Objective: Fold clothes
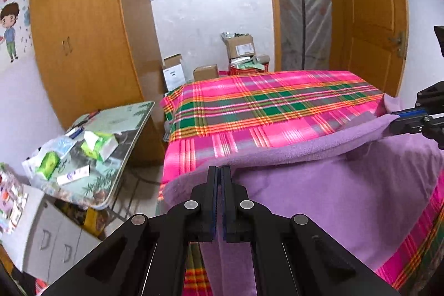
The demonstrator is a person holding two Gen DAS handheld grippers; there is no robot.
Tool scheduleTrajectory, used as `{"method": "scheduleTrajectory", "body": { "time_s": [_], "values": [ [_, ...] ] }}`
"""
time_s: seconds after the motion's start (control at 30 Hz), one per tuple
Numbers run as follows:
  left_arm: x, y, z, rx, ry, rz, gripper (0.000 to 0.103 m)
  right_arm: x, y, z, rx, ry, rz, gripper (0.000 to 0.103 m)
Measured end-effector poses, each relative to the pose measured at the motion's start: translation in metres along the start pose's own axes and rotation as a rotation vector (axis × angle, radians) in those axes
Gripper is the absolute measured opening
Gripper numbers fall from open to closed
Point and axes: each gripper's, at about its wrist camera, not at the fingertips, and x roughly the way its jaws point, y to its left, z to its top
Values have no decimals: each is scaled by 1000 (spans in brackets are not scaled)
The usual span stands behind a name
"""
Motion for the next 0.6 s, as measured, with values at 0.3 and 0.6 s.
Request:
{"method": "scheduleTrajectory", "body": {
  "time_s": [0.3,0.6],
  "values": [
    [-27,-13,-23,5,-2,8,2,-10,19,-24,-1,10,16,4],
    [-40,-23,-49,-2,22,3,2,-15,30,-49,29,30,34,4]
  ]
}}
